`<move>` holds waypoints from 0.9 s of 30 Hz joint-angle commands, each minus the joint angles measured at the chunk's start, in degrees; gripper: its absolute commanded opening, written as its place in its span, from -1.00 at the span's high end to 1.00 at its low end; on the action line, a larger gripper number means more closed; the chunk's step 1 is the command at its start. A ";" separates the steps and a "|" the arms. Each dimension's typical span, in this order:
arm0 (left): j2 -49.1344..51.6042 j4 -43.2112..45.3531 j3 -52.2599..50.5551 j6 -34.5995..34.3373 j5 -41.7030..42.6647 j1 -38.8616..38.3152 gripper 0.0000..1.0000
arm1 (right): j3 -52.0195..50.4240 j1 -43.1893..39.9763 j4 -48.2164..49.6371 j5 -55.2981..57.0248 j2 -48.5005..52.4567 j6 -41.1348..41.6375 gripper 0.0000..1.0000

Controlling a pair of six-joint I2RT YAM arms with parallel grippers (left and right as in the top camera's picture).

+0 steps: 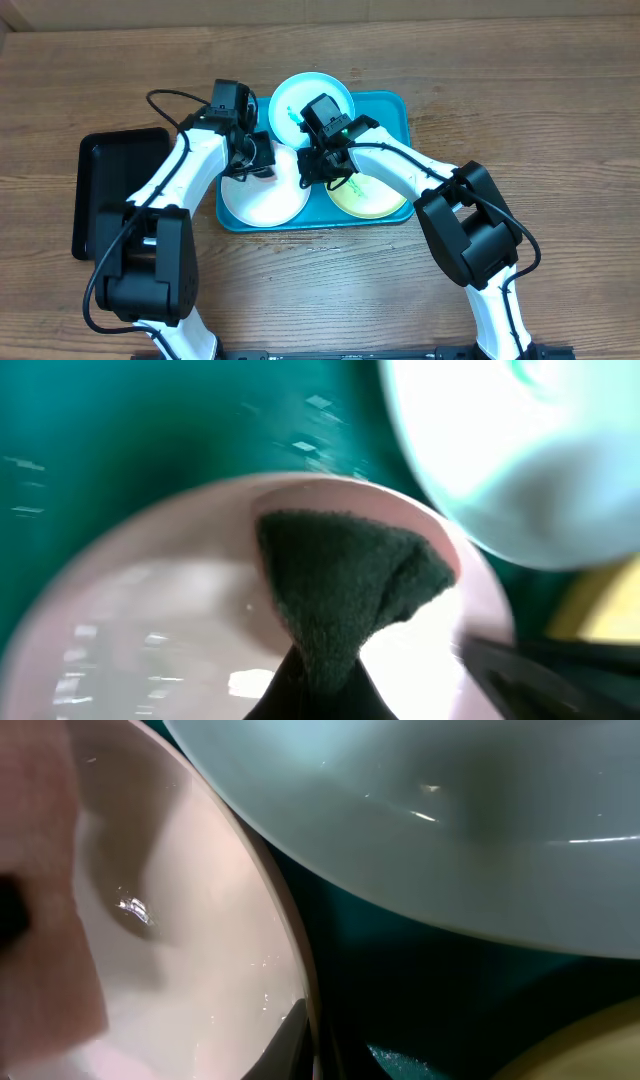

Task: Clean dirty plates on tray and stack at the side
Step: 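Hold the white plate rim with the right gripper while left scrubs, then return the sponge with the left gripper to the black tray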

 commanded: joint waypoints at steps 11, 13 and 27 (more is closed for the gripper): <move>8.07 -3.19 -1.33 0.04 -19.78 -0.63 0.92 | 0.76 -0.44 -0.50 0.98 1.16 -0.22 0.88; 7.98 -5.01 -1.22 0.02 -26.71 -0.63 0.92 | 0.76 -0.44 -0.63 0.98 1.16 -0.39 0.88; 1.73 -11.47 0.22 -9.66 -43.30 -0.24 0.91 | 1.55 -0.31 -0.59 -5.57 1.01 -7.74 0.92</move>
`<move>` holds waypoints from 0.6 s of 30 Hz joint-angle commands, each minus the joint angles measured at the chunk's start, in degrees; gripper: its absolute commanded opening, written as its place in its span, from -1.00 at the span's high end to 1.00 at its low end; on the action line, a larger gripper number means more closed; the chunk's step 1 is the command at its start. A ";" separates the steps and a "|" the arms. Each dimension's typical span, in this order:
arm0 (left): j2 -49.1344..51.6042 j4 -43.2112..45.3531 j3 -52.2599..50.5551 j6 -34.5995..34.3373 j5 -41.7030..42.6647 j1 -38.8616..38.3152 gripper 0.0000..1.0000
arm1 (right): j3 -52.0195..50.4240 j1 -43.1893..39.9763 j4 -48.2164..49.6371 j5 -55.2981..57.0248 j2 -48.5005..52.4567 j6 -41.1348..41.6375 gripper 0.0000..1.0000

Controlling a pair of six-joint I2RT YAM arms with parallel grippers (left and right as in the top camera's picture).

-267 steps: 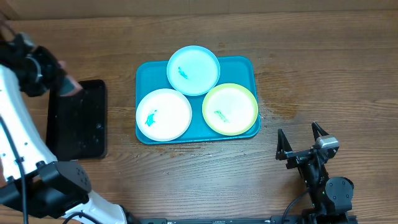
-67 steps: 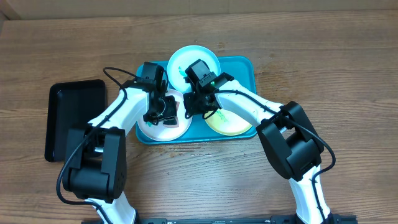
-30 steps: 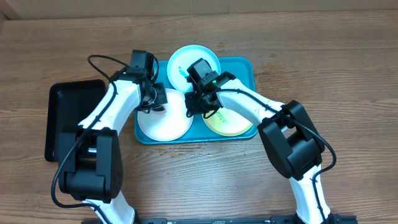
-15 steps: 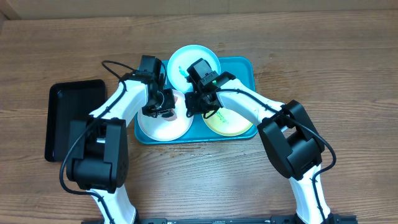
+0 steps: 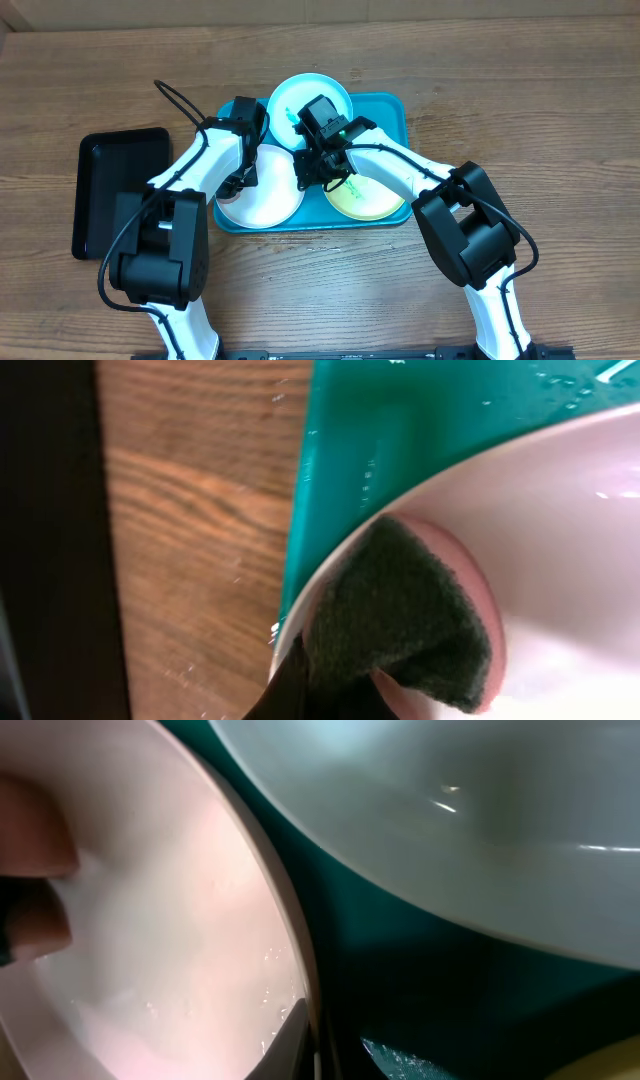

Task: Clean dirty plates on tray and stack at the side
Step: 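Return the sponge with the left gripper to the black tray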

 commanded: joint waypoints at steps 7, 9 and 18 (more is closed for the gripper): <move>-17.22 0.42 0.44 -8.22 -5.38 7.45 0.91 | 1.95 0.31 -1.25 -2.73 -0.70 -5.97 0.92; -19.96 1.25 0.44 -7.08 -1.68 11.08 0.92 | 1.95 0.35 -1.40 -2.51 -1.03 -5.97 0.92; -16.96 1.99 0.28 -4.63 15.15 29.42 0.92 | 1.95 0.33 -1.68 -2.49 -1.16 -5.97 0.92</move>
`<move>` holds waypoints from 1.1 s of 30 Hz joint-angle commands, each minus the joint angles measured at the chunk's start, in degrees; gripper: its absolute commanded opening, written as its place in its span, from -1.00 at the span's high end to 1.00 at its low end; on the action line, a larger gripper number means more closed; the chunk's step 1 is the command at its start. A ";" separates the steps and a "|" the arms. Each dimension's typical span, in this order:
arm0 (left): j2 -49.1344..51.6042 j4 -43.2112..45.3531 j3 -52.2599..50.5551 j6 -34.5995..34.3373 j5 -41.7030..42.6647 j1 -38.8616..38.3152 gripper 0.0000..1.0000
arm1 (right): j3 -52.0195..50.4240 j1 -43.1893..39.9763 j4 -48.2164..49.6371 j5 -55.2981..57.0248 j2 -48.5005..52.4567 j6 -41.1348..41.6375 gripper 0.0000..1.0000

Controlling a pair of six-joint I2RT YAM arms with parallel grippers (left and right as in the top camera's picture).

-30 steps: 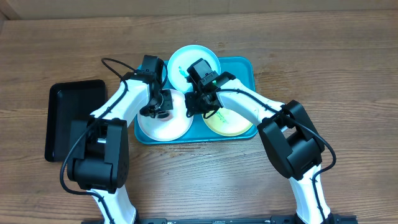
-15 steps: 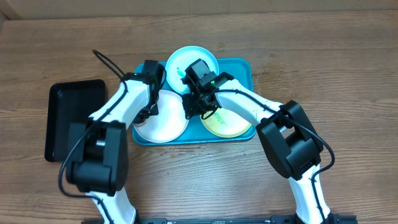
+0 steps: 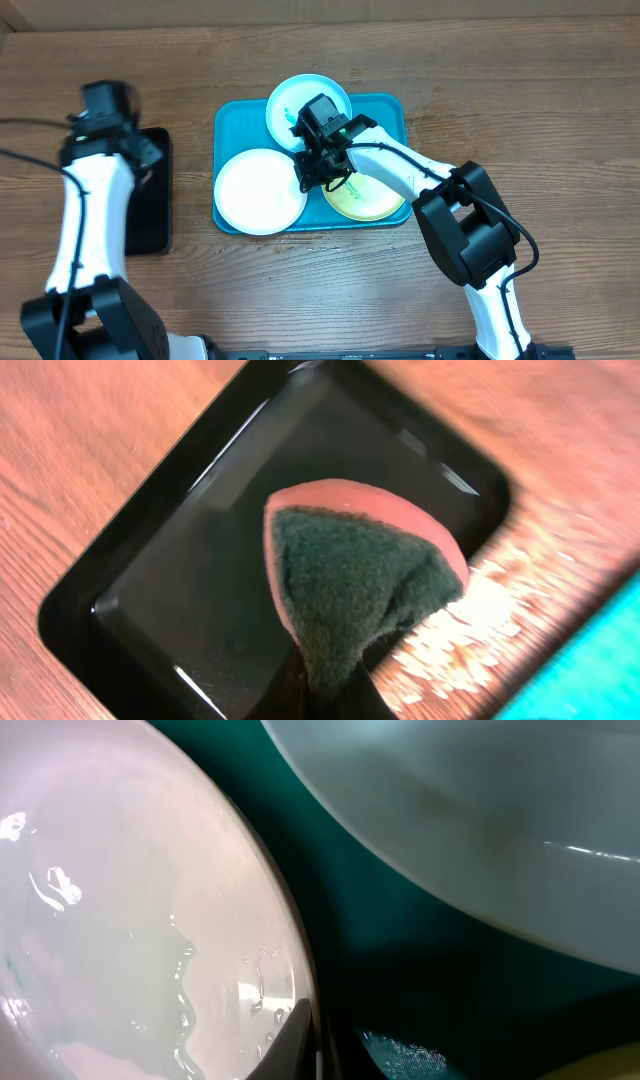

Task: Clean dirty plates on tray and stack at the side
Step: 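Return the sponge with the left gripper to the black tray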

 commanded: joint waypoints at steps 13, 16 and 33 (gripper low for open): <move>12.98 0.48 -0.09 0.96 10.69 8.57 0.70 | 1.16 0.35 -1.11 3.78 -1.97 -1.16 0.92; 12.35 0.61 0.50 0.96 10.71 8.57 0.55 | 1.33 0.35 -1.07 3.89 -3.58 -1.18 0.92; 11.32 -8.63 12.07 0.90 13.44 8.83 -0.99 | 27.30 11.63 -25.03 61.02 -6.34 -2.40 0.92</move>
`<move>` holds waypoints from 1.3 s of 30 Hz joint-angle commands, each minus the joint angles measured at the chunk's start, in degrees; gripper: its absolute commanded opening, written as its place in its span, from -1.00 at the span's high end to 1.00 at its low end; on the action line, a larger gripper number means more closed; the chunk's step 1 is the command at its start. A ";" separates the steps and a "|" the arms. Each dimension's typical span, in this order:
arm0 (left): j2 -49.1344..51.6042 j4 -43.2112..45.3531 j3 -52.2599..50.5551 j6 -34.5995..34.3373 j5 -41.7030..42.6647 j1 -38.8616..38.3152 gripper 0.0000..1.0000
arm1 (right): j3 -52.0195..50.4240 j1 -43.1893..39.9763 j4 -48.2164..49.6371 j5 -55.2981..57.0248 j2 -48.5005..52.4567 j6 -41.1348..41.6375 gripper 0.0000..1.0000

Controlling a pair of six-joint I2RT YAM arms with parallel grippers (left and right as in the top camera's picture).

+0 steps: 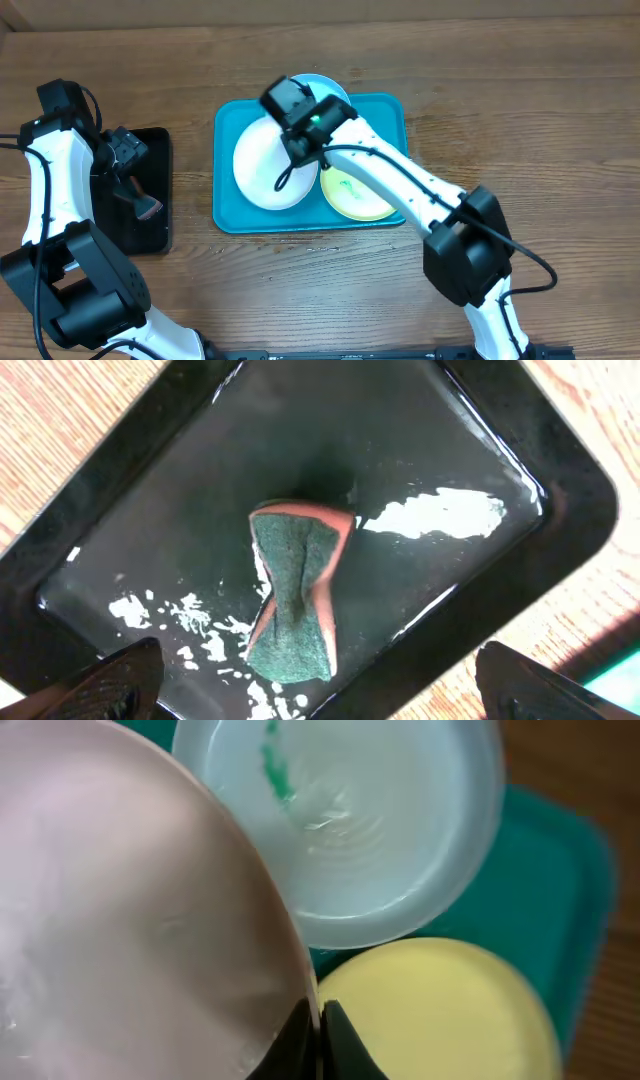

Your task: Clean dirty plates on tray and stack at the side

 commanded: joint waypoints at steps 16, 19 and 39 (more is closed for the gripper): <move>-1.25 -0.02 1.11 -0.15 2.62 0.28 -1.00 | 10.23 18.25 2.08 52.61 -3.48 -26.34 0.92; -1.25 0.00 1.11 -0.13 4.20 0.28 -0.99 | 10.23 19.58 3.80 54.03 -3.48 -26.95 0.92; -0.81 0.52 -0.26 -0.11 4.09 0.28 -0.36 | 0.28 -4.17 2.69 -23.08 -3.21 1.16 0.92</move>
